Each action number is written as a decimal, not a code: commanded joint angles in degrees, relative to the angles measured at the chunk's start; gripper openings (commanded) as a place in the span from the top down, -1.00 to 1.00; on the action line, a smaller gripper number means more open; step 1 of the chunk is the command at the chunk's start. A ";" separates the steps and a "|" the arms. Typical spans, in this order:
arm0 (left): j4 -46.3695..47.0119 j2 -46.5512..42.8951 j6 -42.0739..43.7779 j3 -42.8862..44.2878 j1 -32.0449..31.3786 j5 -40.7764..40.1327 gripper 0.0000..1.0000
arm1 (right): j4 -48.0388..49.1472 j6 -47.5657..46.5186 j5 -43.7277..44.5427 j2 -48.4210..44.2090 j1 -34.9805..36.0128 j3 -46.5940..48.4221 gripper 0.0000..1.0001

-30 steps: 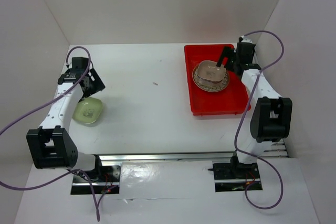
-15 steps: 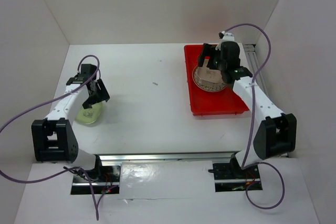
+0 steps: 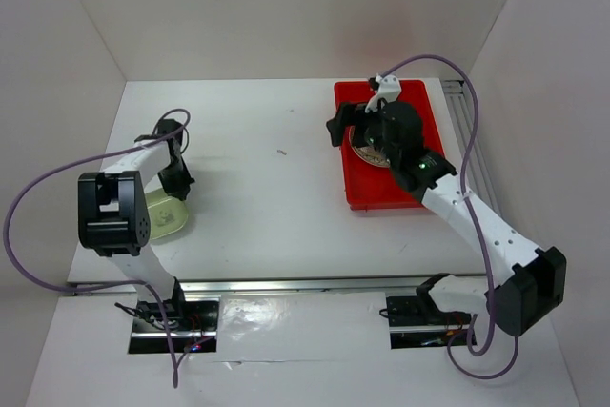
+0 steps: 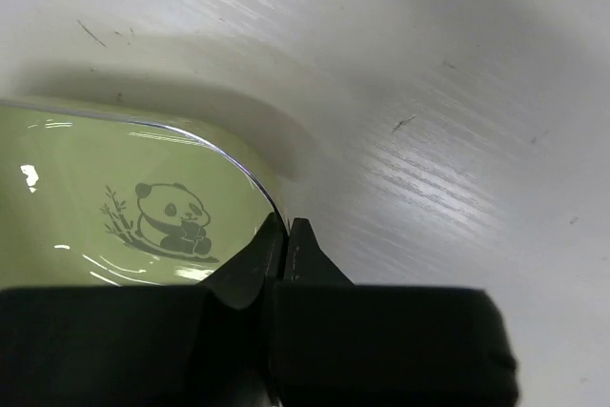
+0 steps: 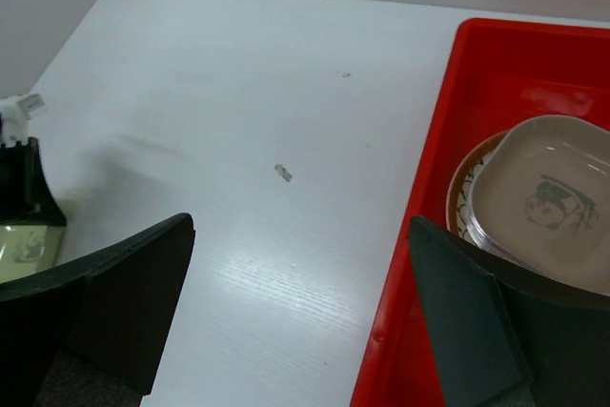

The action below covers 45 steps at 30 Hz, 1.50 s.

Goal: Place the plates into the plastic bin on the countertop

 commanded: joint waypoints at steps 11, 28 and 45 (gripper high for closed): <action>-0.58 -8.16 -7.67 10.21 -9.73 4.08 1.00 | 21.20 -0.20 -8.45 2.41 18.63 -18.96 -1.00; -6.31 -0.59 -20.16 32.11 -32.59 7.25 1.00 | 34.21 -5.22 5.17 11.12 27.17 -13.85 -1.00; -3.05 -6.84 -21.83 29.21 -35.32 7.95 1.00 | 33.60 -1.09 13.09 19.21 23.04 -11.03 0.48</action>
